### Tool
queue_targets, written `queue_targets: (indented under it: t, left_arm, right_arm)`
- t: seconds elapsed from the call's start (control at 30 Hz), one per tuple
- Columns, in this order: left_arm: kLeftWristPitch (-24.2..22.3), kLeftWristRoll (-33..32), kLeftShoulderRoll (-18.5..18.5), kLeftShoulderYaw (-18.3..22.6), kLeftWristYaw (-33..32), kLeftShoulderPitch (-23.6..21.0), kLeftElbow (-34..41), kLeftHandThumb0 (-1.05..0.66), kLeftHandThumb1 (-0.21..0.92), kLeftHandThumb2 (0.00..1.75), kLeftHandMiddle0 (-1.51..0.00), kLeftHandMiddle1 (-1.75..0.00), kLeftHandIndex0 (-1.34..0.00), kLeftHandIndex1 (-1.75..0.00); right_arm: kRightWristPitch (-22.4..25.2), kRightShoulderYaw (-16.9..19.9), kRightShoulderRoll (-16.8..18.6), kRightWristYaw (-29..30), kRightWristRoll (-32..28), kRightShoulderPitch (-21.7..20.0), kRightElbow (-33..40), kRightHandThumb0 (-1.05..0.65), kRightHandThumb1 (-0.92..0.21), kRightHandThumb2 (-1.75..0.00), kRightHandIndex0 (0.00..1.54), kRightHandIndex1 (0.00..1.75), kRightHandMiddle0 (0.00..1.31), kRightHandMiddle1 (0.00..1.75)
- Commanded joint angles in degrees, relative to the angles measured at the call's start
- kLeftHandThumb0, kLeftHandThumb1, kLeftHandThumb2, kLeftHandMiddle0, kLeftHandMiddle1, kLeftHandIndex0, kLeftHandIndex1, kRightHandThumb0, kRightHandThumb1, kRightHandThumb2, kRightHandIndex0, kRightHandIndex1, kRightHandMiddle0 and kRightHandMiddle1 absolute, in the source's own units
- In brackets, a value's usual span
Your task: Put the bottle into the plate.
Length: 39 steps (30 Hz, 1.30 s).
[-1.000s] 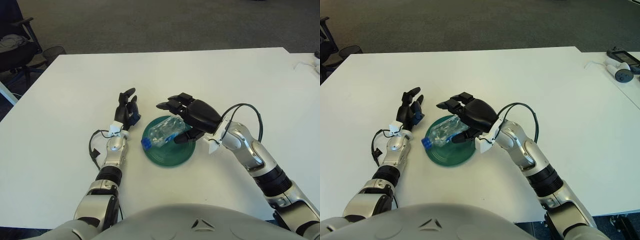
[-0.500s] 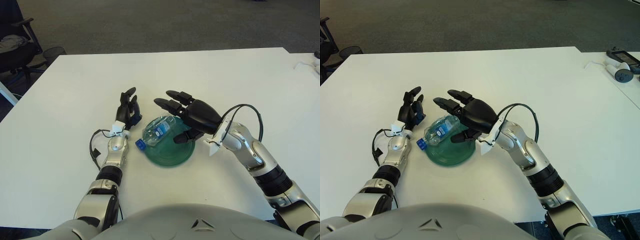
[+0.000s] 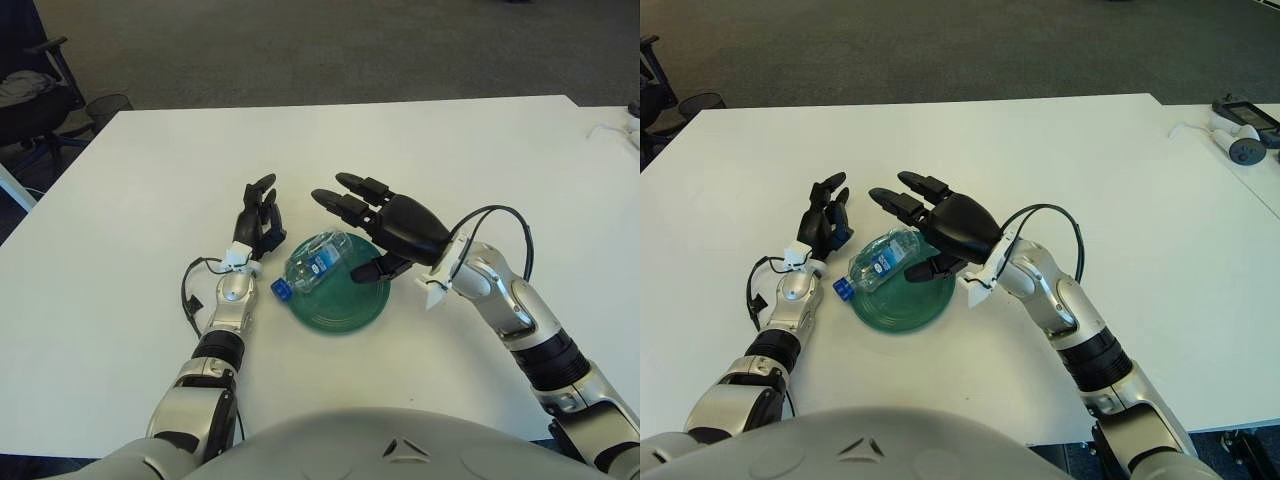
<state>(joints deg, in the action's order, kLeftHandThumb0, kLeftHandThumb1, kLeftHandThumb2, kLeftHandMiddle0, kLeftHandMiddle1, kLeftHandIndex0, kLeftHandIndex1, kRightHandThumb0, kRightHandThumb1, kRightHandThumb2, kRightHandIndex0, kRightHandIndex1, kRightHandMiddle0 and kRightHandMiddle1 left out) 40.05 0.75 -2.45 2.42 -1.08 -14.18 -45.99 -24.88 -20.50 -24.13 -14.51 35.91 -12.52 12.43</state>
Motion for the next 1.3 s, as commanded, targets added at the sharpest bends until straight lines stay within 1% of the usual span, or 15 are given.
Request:
queue_targets:
  t: [0.0, 0.07, 0.13, 0.17, 0.2, 0.27, 0.33, 0.37, 0.4, 0.47, 0.5, 0.6, 0.77, 1.0, 1.27]
  left_arm:
    - [-1.7, 1.1, 0.8, -0.4, -0.6, 6.9, -3.3, -0.89, 0.92, 0.92, -0.31, 0.0, 0.0, -0.74]
    - [-3.0, 1.3, 1.2, -0.6, -1.2, 7.3, -1.0, -0.88, 0.92, 0.91, -0.32, -0.01, 0.0, -0.75]
    - [-4.6, 1.6, 1.5, -0.8, -1.8, 8.1, 1.6, -0.87, 0.92, 0.91, -0.35, -0.02, 0.0, -0.78]
    - [-5.1, 1.7, 1.5, -0.8, -1.9, 8.4, 2.2, -0.87, 0.92, 0.91, -0.35, -0.02, 0.0, -0.79]
    - [-5.5, 1.7, 1.6, -0.9, -2.0, 8.6, 2.6, -0.87, 0.92, 0.91, -0.36, -0.03, 0.0, -0.8]
    - [-6.4, 1.7, 1.6, -0.9, -2.0, 9.0, 3.5, -0.87, 0.92, 0.92, -0.37, -0.03, 0.0, -0.82]
    - [-7.1, 1.8, 1.8, -1.0, -2.2, 9.4, 4.6, -0.86, 0.92, 0.92, -0.38, -0.04, 0.0, -0.83]
    - [-7.7, 1.9, 1.9, -1.1, -2.3, 9.8, 5.4, -0.86, 0.92, 0.92, -0.39, -0.04, 0.0, -0.83]
    - [-8.2, 1.9, 2.0, -1.1, -2.5, 10.1, 6.1, -0.86, 0.92, 0.93, -0.39, -0.04, 0.0, -0.84]
    - [-9.3, 2.0, 2.1, -1.2, -2.6, 10.8, 7.4, -0.86, 0.92, 0.93, -0.4, -0.04, 0.0, -0.84]
    - [-9.6, 2.0, 2.1, -1.2, -2.6, 11.0, 7.8, -0.86, 0.92, 0.93, -0.4, -0.04, 0.0, -0.85]
    - [-10.9, 2.3, 2.1, -1.3, -2.8, 11.7, 9.4, -0.86, 0.92, 0.93, -0.4, -0.04, 0.0, -0.85]
    - [-11.7, 2.8, 1.9, -1.4, -2.9, 12.5, 11.0, -0.85, 0.92, 0.94, -0.39, -0.04, 0.0, -0.85]
    - [-12.1, 2.6, 1.7, -1.5, -2.4, 13.0, 12.1, -0.84, 0.92, 0.94, -0.39, -0.04, 0.0, -0.85]
    - [-12.5, 2.5, 1.4, -1.6, -2.1, 13.2, 12.6, -0.83, 0.92, 0.94, -0.39, -0.04, 0.0, -0.85]
  right_arm:
    - [0.4, 3.7, 0.1, 0.5, -4.7, -2.1, -0.8, -1.05, -0.92, -0.71, 0.0, 0.0, 0.0, 0.0]
    - [0.9, 5.7, 0.3, -0.2, -8.9, -3.8, -2.0, -1.05, -0.92, -0.69, 0.0, 0.0, 0.0, 0.0]
    - [2.8, 9.9, 0.6, -2.5, -19.4, -5.0, -2.7, -1.05, -0.92, -0.66, 0.0, 0.0, 0.0, 0.0]
    - [4.1, 12.4, 0.7, -3.1, -24.4, -4.3, -2.3, -1.05, -0.92, -0.65, 0.0, 0.0, 0.0, 0.0]
    - [4.9, 13.9, 0.7, -3.4, -27.6, -3.8, -1.9, -1.05, -0.92, -0.62, 0.0, 0.0, 0.0, 0.0]
    - [6.2, 16.7, 3.4, -0.5, -30.7, -3.5, -4.2, -1.05, -0.92, -0.57, 0.0, 0.0, 0.0, 0.0]
    - [6.4, 17.6, 7.5, 3.9, -31.2, -3.4, -6.6, -1.05, -0.92, -0.51, 0.02, 0.01, 0.02, 0.01]
    - [5.2, 18.1, 10.7, 7.1, -31.9, -2.8, -7.4, -1.05, -0.92, -0.5, 0.02, 0.01, 0.02, 0.01]
    - [4.3, 18.5, 13.0, 9.3, -32.4, -2.3, -7.9, -1.03, -0.92, -0.47, 0.07, 0.01, 0.01, 0.13]
    - [1.5, 19.6, 16.2, 12.8, -33.1, -1.6, -9.6, -1.0, -0.92, -0.45, 0.12, 0.01, 0.01, 0.28]
    - [0.9, 19.8, 16.7, 13.3, -33.1, -1.5, -10.1, -0.99, -0.92, -0.44, 0.14, 0.02, 0.0, 0.35]
    - [-3.8, 22.4, 18.2, 15.3, -34.6, -1.6, -17.2, -0.94, -0.92, -0.46, 0.18, 0.02, 0.0, 0.49]
    - [-7.5, 25.0, 20.1, 18.4, -34.9, -2.8, -25.7, -0.85, -0.92, -0.58, 0.19, 0.02, 0.0, 0.59]
    - [-7.4, 26.0, 22.1, 21.7, -33.6, -2.1, -29.6, -0.74, -0.92, -0.72, 0.18, 0.01, 0.0, 0.59]
    - [-7.3, 26.1, 22.5, 24.5, -31.6, -1.3, -31.6, -0.67, -0.92, -0.78, 0.17, 0.0, 0.0, 0.51]
